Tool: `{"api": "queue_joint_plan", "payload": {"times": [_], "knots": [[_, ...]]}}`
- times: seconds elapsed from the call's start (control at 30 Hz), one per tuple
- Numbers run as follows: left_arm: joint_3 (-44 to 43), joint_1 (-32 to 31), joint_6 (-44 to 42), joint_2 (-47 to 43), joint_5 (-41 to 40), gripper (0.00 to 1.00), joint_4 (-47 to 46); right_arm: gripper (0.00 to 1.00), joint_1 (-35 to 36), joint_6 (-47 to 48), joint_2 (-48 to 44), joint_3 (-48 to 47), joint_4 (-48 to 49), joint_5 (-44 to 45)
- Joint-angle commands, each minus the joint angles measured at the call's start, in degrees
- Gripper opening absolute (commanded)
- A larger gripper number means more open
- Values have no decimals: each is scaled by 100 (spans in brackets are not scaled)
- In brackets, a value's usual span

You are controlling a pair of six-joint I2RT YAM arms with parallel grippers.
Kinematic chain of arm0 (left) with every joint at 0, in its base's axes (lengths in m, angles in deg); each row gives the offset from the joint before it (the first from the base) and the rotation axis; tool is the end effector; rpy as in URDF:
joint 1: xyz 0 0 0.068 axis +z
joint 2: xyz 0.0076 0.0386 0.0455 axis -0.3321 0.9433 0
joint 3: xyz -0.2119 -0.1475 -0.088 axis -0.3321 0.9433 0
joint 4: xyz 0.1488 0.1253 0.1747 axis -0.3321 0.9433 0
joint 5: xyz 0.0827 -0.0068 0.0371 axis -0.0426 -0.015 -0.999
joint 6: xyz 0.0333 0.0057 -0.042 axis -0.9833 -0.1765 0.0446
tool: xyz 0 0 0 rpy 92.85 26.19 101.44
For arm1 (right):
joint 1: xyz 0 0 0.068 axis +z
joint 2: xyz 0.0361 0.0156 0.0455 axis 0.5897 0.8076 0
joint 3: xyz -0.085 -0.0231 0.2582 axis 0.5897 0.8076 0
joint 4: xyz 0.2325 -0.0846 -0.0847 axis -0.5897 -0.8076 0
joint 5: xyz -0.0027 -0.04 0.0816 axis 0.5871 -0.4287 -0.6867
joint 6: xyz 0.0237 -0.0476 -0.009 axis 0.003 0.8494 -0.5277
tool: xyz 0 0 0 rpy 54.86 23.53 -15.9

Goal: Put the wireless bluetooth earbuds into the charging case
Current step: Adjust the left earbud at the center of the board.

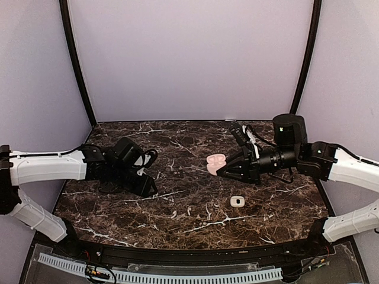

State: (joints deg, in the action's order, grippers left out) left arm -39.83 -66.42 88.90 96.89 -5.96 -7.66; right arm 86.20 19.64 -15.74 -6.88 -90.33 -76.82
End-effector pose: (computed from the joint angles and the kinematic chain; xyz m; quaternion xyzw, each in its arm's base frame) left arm 0.1864 -0.2029 0.2271 0.1920 0.9255 -0.2124 0.2481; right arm 0.1427 0.2010 0.3230 -0.4453 0.6722 0.4645 0.3661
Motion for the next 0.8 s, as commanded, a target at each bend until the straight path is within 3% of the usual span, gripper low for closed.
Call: {"api": "queue_joint_plan", "payload": {"times": [0.0,0.17,0.53,0.77], "knots": [[-120,105,-121,176,567,43,-107,0,-65,50,-104,67,107,-65],[-271,-40,-522,593,1352,41,-266,0,-100,85,-179,120,30,-47],[-1183,-645,-588,1529,778,40,551,0,-177,103,-313,266,-51,-21],[-1419,-790,-627,2022,472,46,786,0,-217,112,-355,303,-26,-60]]}}
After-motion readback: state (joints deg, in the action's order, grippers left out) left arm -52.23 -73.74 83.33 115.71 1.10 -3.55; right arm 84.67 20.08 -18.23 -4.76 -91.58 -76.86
